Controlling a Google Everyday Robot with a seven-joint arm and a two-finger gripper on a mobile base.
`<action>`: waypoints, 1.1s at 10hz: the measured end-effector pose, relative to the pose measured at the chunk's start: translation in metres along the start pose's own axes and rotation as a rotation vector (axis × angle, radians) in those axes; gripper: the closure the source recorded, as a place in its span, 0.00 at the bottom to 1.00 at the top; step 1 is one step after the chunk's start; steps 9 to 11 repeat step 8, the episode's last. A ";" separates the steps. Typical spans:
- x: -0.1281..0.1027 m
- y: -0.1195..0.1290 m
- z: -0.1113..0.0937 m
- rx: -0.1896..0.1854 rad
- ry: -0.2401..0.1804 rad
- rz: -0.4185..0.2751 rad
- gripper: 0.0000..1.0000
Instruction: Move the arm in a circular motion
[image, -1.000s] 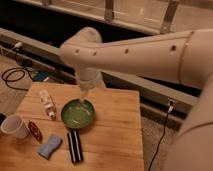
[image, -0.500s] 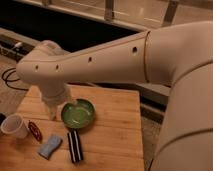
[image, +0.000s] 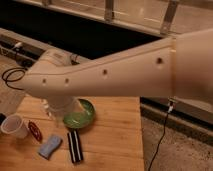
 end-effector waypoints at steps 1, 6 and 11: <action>0.013 -0.026 -0.001 0.025 0.002 0.045 0.35; 0.012 -0.144 -0.006 0.104 0.009 0.175 0.35; 0.011 -0.142 -0.006 0.103 0.007 0.171 0.35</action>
